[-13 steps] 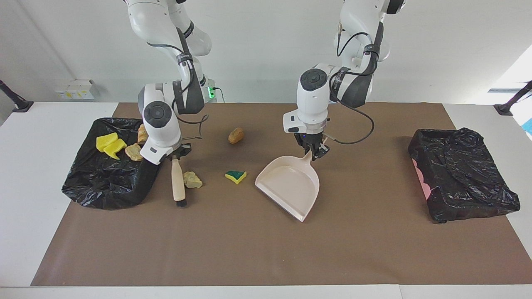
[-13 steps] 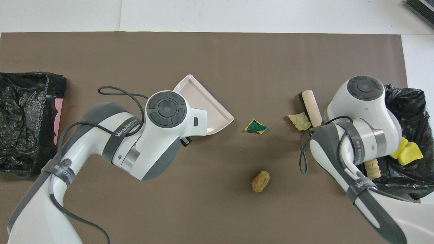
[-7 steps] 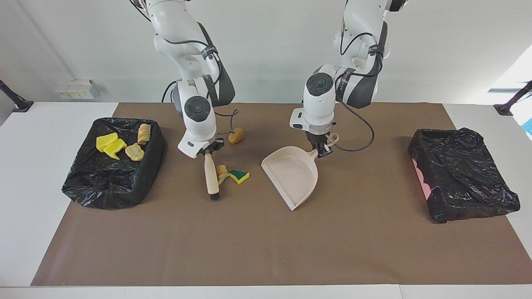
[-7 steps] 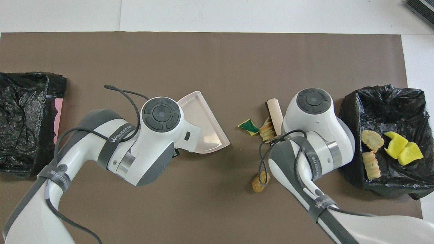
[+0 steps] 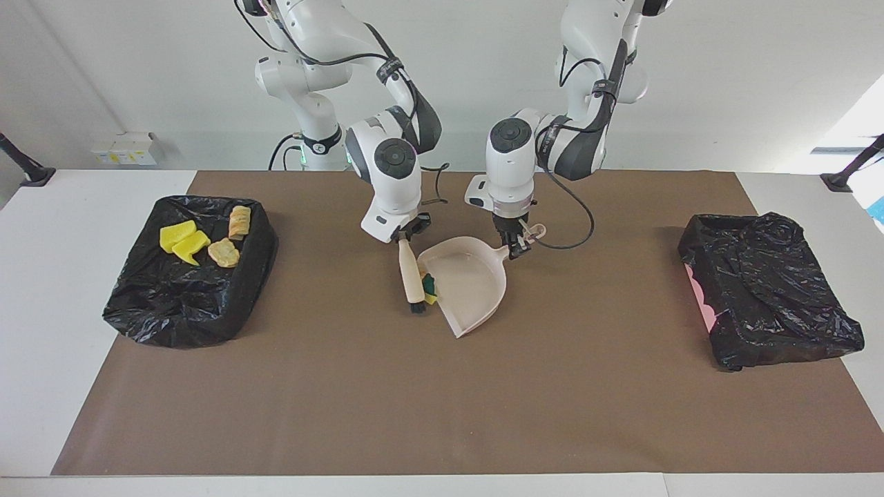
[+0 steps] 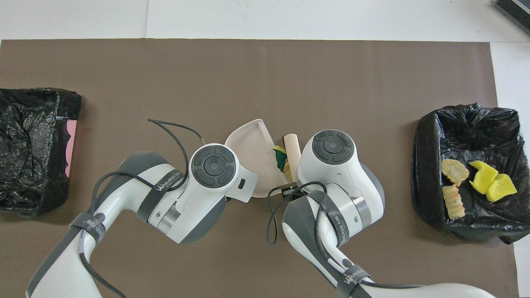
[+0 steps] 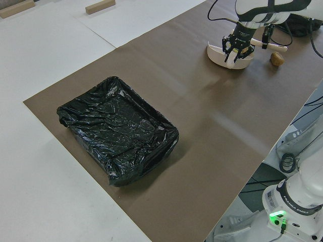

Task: Sweep and dump trash in bin
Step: 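Sweep the crust and green scrap into the dustpan with the right gripper's brush, then move the brush behind the brown nugget with the right gripper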

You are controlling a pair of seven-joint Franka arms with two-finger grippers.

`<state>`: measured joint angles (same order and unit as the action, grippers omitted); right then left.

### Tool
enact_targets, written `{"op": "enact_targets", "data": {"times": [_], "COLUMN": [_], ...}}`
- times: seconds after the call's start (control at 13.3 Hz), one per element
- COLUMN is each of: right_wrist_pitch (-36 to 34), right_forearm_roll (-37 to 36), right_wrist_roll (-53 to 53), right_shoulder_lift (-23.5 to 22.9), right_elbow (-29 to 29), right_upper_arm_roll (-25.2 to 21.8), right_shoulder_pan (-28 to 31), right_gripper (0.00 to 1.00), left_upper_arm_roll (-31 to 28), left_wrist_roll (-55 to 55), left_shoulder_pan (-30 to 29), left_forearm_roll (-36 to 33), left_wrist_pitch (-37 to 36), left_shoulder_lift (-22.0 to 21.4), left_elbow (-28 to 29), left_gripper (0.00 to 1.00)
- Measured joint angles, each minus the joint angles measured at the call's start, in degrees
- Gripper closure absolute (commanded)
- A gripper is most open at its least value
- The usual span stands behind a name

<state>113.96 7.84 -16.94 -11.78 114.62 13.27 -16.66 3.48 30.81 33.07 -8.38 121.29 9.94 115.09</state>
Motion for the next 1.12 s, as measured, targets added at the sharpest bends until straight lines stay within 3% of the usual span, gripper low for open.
{"op": "enact_targets", "data": {"times": [0.15, 0.3, 0.67, 1.12], "right_wrist_pitch": [-0.4, -5.1, -25.4, -33.8], "right_forearm_roll": [7.3, 9.1, 9.1, 7.8], "right_wrist_roll": [1.3, 2.0, 2.6, 2.6], "right_shoulder_lift": [0.3, 1.1, 9.4, 14.6], "right_elbow": [-0.5, -1.0, -1.4, 2.4], "right_upper_arm_roll": [0.1, 0.8, 0.6, 0.6], "right_shoulder_pan": [-1.0, -1.3, 1.5, 2.1], "right_gripper": [1.0, 1.0, 1.0, 1.0], "left_upper_arm_roll": [-0.1, -0.2, -0.3, -0.6], "left_wrist_roll": [0.0, 0.0, 4.6, 14.2], "left_shoulder_pan": [0.0, 0.0, 0.0, -0.4], "left_forearm_roll": [0.0, 0.0, 0.0, -0.8], "left_wrist_pitch": [0.8, 1.0, 1.0, 1.0], "left_shoulder_lift": [-0.2, -0.2, -0.2, -0.2], "left_elbow": [0.7, 0.8, 1.0, 1.0], "left_gripper": [1.0, 1.0, 1.0, 1.0]}}
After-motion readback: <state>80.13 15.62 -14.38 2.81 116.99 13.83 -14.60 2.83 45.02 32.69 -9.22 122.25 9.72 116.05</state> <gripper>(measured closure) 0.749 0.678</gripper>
